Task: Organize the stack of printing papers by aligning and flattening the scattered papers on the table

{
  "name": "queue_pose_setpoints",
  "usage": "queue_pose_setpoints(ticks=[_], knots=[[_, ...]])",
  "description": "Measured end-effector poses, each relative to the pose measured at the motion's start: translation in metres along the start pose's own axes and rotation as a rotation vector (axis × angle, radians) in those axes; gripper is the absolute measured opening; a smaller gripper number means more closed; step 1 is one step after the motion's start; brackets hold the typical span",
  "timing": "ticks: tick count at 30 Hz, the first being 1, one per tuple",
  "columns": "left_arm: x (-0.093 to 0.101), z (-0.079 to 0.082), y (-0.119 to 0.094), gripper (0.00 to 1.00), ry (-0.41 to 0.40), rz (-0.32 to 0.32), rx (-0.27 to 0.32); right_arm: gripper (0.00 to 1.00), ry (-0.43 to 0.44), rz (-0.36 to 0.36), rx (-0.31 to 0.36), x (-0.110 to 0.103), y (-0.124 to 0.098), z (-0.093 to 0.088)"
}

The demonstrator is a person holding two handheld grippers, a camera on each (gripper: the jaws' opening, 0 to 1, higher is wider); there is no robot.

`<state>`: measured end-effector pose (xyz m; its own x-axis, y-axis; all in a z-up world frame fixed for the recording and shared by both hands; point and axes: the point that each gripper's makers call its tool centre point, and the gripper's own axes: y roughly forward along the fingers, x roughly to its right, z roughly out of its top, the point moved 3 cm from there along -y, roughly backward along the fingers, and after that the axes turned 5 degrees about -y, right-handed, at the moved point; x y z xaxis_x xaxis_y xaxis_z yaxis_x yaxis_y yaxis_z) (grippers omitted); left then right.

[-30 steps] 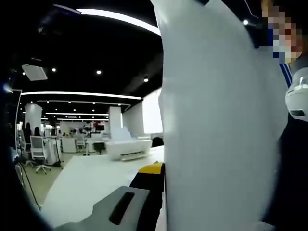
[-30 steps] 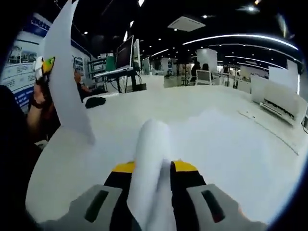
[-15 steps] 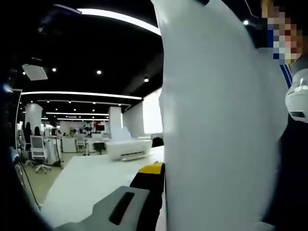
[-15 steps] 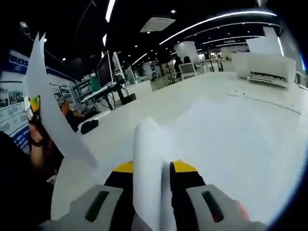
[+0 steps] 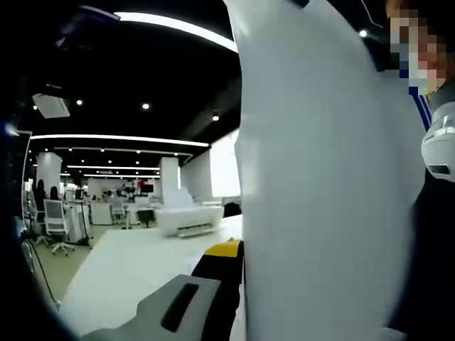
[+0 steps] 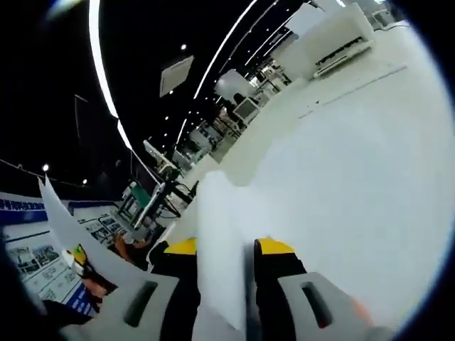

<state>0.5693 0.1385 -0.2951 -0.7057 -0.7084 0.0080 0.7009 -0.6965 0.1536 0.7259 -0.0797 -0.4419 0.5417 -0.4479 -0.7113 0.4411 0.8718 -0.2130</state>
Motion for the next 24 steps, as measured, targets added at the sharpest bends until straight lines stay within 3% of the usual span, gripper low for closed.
queue_pose_setpoints(ticks=[3, 7, 15, 18, 20, 24], knots=[[0.000, 0.000, 0.000, 0.06, 0.000, 0.001, 0.000, 0.26, 0.029, 0.028, 0.028, -0.001, -0.003, 0.003], [0.001, 0.001, 0.000, 0.06, 0.002, -0.001, 0.002, 0.27, 0.105, 0.079, 0.115, -0.003, -0.008, 0.013], [0.000, 0.000, 0.001, 0.06, 0.000, 0.000, 0.000, 0.26, 0.076, 0.083, 0.128, 0.002, -0.013, 0.013], [0.000, 0.000, 0.001, 0.06, -0.001, 0.000, 0.001, 0.26, 0.177, 0.158, 0.230, -0.003, -0.017, 0.025], [0.000, 0.000, 0.000, 0.06, 0.000, 0.000, 0.001, 0.26, 0.198, 0.176, 0.277, -0.003, -0.021, 0.030], [0.000, 0.001, 0.000, 0.06, 0.001, 0.000, 0.001, 0.23, 0.181, 0.173, 0.291, -0.002, -0.025, 0.031]])
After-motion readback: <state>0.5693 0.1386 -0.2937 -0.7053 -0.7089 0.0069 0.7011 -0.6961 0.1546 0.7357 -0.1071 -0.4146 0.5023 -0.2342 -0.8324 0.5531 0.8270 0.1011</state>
